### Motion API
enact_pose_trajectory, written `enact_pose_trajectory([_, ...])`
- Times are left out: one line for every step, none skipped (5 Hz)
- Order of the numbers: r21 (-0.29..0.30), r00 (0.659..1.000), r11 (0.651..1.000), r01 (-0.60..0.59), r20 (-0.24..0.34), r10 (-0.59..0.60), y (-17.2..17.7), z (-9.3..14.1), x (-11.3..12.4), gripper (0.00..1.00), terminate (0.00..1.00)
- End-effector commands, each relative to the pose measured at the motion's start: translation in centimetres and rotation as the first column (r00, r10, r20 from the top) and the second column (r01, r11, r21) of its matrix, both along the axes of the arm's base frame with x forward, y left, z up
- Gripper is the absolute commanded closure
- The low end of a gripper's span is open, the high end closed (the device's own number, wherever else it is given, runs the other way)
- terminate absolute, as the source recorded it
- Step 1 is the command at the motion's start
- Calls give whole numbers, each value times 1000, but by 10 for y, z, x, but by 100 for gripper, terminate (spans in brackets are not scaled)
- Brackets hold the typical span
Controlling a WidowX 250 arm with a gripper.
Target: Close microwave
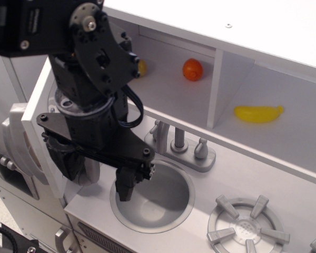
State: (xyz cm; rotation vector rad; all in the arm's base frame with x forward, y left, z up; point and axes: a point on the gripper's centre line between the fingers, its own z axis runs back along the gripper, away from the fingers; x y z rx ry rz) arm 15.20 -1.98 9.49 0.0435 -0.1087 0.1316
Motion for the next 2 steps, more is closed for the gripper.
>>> enact_pose_trajectory([0,1000,1000,0,0,0,0,0,0,0,0])
enact_pose_trajectory([-51,1000,998,-22,13,23,-10,32,19,0,0])
